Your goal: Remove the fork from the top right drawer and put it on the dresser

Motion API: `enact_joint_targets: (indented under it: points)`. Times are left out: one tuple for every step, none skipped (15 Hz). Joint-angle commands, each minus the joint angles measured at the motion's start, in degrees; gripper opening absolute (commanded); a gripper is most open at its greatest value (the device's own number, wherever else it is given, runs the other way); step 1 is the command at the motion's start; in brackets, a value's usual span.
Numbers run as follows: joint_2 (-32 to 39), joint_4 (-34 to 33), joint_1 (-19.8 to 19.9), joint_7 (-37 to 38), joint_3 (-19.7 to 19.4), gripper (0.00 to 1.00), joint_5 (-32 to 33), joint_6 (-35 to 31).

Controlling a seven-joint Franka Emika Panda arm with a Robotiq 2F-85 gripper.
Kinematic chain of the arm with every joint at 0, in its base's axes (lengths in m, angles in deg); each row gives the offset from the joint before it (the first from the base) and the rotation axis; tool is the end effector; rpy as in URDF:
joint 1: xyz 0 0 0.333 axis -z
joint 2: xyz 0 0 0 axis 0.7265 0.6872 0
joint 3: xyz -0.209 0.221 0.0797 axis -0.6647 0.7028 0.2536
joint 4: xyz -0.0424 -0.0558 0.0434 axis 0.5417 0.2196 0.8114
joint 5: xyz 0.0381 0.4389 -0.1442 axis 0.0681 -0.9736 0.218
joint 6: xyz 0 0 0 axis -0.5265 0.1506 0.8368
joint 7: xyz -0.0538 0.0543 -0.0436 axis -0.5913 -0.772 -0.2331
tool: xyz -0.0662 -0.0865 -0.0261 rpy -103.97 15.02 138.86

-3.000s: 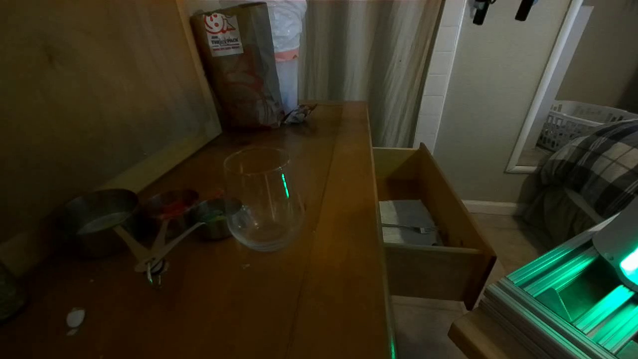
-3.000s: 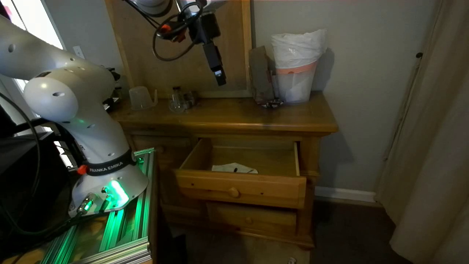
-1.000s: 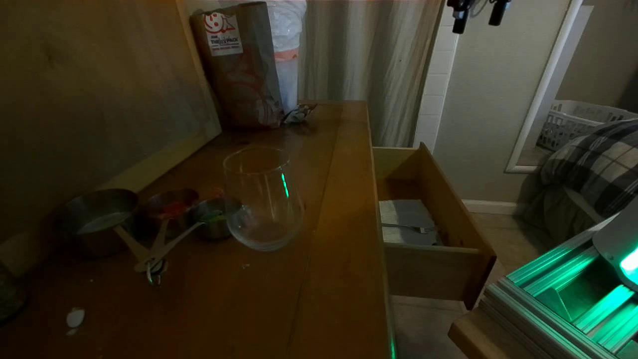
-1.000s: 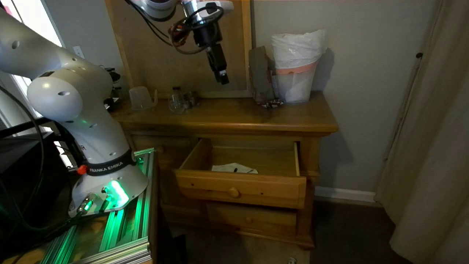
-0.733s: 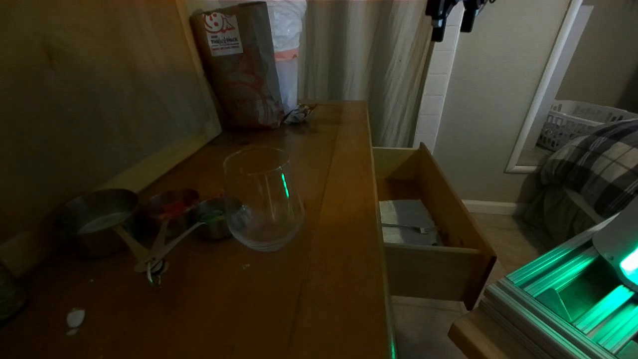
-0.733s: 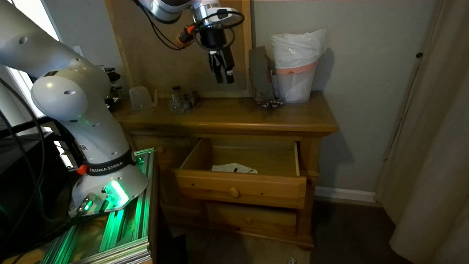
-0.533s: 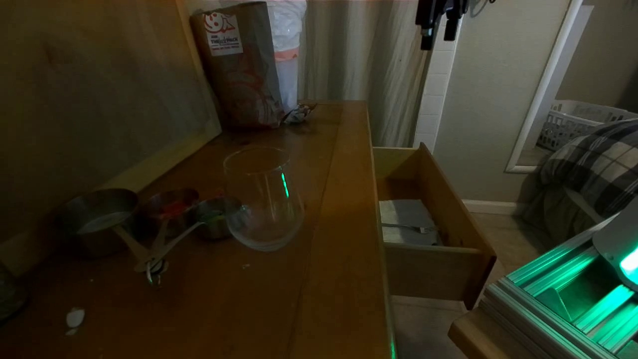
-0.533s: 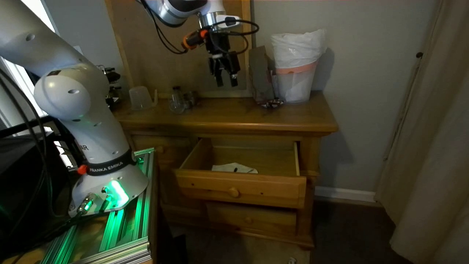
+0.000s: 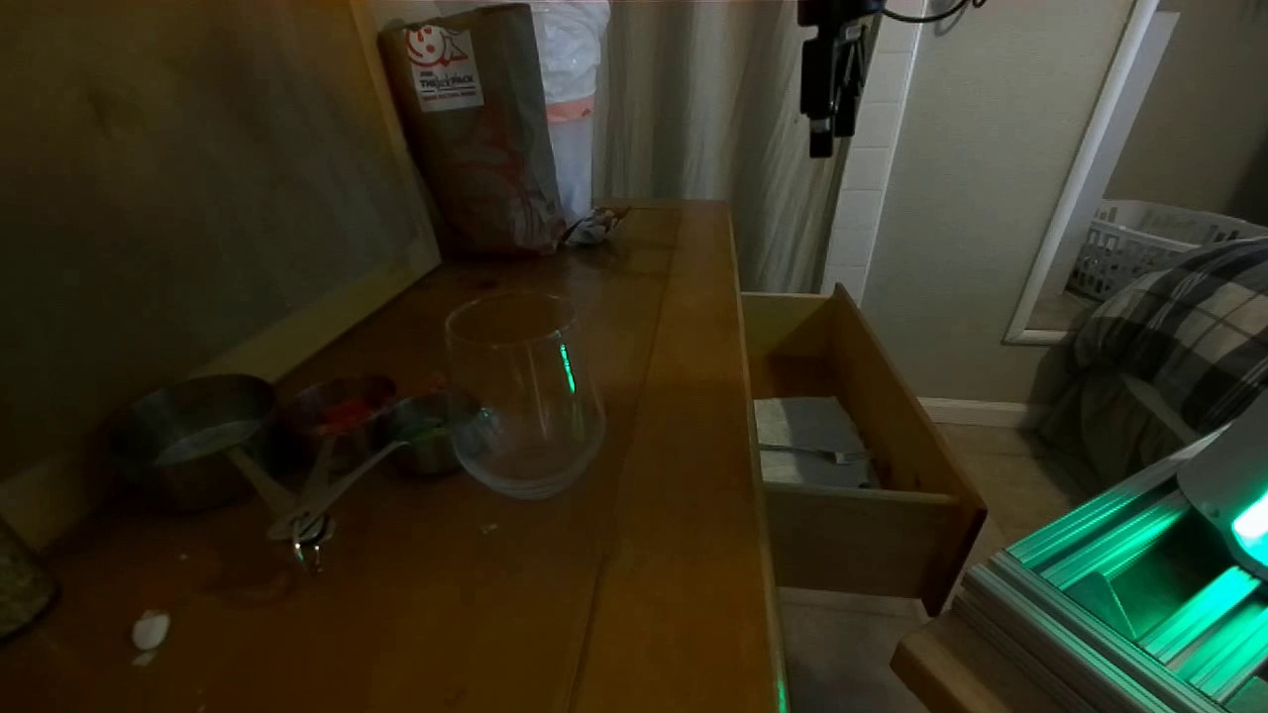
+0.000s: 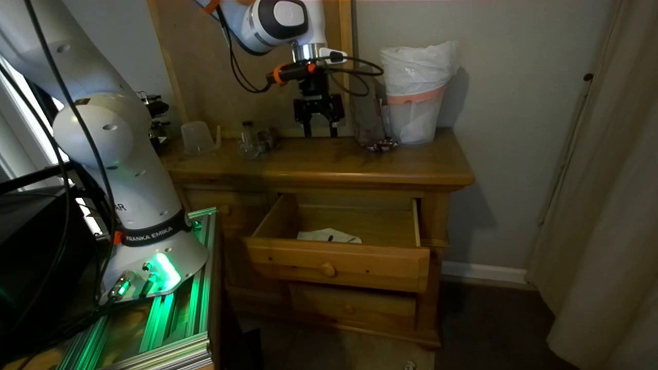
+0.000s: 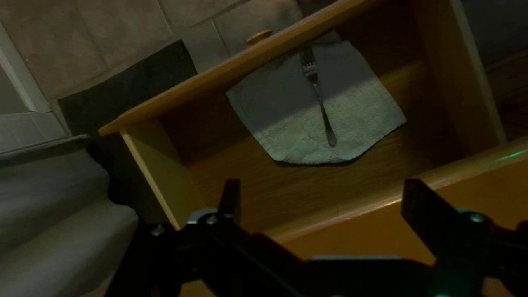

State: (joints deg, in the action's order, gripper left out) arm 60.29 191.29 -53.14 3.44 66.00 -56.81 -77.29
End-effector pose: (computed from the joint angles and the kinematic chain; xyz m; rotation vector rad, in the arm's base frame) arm 0.4730 0.1227 0.3204 2.8750 0.8171 -0.0709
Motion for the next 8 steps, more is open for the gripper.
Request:
enact_joint_targets:
  points:
    - [0.1,-0.2,-0.8,0.1,-0.8,1.00,0.3,0.1]
    - [0.1,-0.2,-0.8,0.1,-0.8,1.00,0.3,0.1]
    - [0.5,-0.5,0.5,2.1,-0.1,1.00,5.1,0.7]
    - [1.1,-0.3,1.0,2.1,-0.5,1.00,6.5,1.3]
    - [1.4,1.1,1.4,0.1,-1.4,1.00,7.6,0.1]
    - [1.3,2.6,1.1,-2.7,-2.5,1.00,7.2,-2.0]
    - [1.1,4.1,0.9,-5.5,-3.4,1.00,7.0,-4.4]
    - [1.2,5.3,0.9,-6.9,-4.1,1.00,7.3,-6.8]
